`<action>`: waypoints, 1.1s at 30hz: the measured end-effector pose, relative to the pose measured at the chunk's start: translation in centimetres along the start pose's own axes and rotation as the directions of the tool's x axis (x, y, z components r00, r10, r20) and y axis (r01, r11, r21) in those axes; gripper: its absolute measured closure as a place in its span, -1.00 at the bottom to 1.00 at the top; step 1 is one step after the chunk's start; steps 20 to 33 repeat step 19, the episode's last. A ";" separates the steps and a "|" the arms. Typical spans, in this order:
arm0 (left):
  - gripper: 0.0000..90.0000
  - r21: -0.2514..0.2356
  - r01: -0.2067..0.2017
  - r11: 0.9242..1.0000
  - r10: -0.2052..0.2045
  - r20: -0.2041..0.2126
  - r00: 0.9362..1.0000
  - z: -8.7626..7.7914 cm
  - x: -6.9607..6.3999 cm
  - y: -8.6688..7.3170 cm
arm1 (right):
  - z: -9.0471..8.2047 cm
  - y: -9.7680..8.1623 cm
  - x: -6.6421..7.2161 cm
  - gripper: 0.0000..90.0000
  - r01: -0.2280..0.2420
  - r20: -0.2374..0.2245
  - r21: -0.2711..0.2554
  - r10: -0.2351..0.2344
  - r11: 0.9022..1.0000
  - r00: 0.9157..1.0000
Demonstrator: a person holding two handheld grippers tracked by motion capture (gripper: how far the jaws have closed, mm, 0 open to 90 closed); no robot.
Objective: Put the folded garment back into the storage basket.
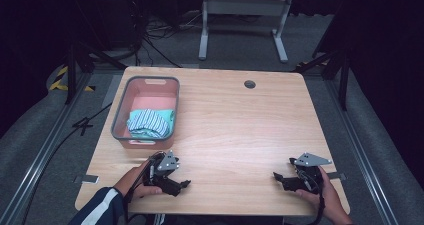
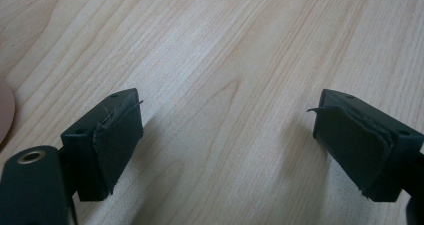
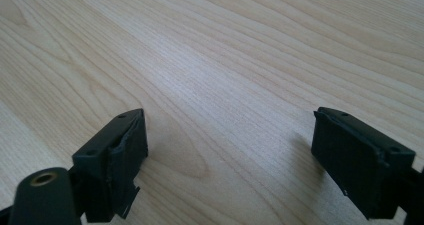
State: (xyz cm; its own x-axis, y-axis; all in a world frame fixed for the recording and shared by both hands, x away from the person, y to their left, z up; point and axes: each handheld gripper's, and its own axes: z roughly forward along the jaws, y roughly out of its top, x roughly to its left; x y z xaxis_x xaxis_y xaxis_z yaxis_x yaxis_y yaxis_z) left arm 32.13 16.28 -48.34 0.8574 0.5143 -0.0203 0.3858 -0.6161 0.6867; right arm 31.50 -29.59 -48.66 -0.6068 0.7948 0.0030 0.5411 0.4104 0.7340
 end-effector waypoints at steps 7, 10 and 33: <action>-0.74 0.005 -0.001 1.000 0.001 0.002 1.000 0.0 0.0 0.0 | 0.0 0.0 0.0 -0.66 0.001 0.000 0.000 -0.001 1.000 1.000; -0.75 0.006 -0.002 1.000 0.002 0.002 1.000 0.0 0.0 0.1 | 0.0 0.0 0.0 -0.66 0.000 0.000 0.000 0.000 1.000 1.000; -0.76 0.004 -0.006 1.000 0.006 0.006 1.000 0.1 0.1 0.1 | 0.0 0.0 0.0 -0.67 0.001 0.000 0.000 -0.001 1.000 1.000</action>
